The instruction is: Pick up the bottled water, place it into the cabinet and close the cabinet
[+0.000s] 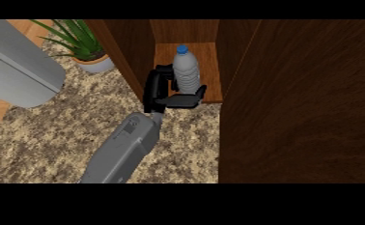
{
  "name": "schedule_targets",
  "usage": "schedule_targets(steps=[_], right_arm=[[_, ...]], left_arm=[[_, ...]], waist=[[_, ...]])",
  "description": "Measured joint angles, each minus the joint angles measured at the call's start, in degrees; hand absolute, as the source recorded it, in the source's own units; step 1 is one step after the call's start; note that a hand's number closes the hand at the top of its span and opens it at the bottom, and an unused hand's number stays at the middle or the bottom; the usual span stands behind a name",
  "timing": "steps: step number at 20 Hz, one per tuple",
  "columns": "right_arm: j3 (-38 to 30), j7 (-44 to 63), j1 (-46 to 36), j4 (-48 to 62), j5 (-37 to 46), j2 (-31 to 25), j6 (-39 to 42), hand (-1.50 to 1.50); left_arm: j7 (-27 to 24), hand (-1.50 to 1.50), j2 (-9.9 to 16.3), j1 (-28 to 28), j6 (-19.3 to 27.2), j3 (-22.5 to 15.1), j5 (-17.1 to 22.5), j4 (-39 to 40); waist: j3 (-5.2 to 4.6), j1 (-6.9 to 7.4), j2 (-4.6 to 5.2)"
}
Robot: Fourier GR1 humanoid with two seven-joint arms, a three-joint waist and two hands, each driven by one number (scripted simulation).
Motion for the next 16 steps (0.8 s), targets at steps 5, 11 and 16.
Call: schedule_targets(steps=[5, 11, 16], right_arm=[[-1.4, -1.7, 1.5, 0.1, -0.6, -0.4, 1.9, -1.5], [-3.5, -1.1, -0.8, 1.0, -1.3, -0.8, 2.2, -1.5], [-4.4, -1.6, -1.8, 1.8, -1.8, -0.8, 2.9, -1.5]], left_arm=[[2.8, 1.5, 0.0, -8.1, 5.7, -0.4, 1.9, 6.3], [3.1, 1.5, 0.1, -16.5, 5.8, 2.2, 3.7, 17.2], [2.5, 1.5, 0.2, -21.5, 8.1, 1.7, 0.1, 27.0]], waist=[[-0.01, -0.94, 0.22], [-0.03, -1.32, 0.68], [-0.01, -2.0, 1.03]])
